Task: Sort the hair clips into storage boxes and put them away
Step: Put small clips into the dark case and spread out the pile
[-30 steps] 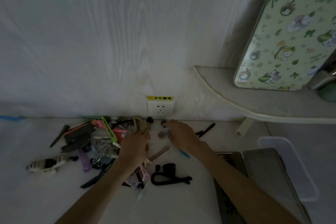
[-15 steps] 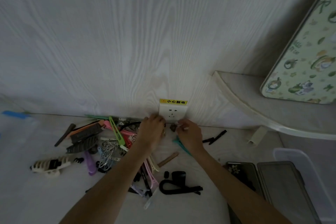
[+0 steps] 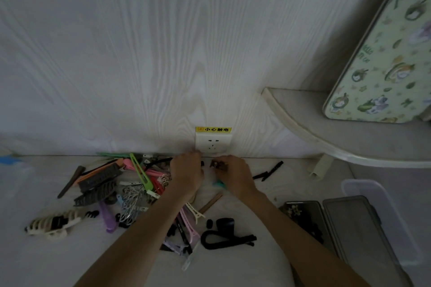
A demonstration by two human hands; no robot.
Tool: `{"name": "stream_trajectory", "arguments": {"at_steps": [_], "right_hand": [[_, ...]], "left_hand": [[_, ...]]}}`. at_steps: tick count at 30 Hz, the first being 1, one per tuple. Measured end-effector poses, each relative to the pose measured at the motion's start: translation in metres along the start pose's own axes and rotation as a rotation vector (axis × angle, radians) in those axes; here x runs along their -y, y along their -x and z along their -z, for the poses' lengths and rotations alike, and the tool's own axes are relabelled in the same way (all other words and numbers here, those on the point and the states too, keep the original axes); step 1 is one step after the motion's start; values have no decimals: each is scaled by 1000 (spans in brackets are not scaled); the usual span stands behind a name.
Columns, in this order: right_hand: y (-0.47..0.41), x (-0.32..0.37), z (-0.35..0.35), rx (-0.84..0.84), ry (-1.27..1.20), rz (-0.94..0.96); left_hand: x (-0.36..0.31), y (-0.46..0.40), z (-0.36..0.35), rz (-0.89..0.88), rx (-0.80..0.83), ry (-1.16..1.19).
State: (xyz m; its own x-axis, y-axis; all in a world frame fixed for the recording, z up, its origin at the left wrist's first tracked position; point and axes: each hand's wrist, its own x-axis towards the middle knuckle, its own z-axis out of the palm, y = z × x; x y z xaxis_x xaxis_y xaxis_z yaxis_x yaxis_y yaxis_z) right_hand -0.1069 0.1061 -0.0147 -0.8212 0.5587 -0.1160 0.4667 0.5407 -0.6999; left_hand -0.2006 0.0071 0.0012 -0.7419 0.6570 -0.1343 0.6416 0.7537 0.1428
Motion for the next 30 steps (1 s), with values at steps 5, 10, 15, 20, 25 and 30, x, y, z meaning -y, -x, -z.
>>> {"name": "stream_trajectory", "arguments": {"at_steps": [5,10,15,20,25,30], "right_hand": [[29,-3,58,153,-416,-136],[75,-24,116,75,-482,-260],[138,-55,161,-131,-299,-168],[175,-77,179,-88,-211,-175],[176,-77,181,-75,-243,-185],[155,-49,136,35,-268,-122]], "left_hand": [[-11,5,-3,-15,-58,169],[-41,35,20,-199,-6,591],[-98,74,34,-394,195,859],[-137,83,25,-456,359,936],[-96,71,16,-373,316,914],[-10,77,16,-247,260,803]]}}
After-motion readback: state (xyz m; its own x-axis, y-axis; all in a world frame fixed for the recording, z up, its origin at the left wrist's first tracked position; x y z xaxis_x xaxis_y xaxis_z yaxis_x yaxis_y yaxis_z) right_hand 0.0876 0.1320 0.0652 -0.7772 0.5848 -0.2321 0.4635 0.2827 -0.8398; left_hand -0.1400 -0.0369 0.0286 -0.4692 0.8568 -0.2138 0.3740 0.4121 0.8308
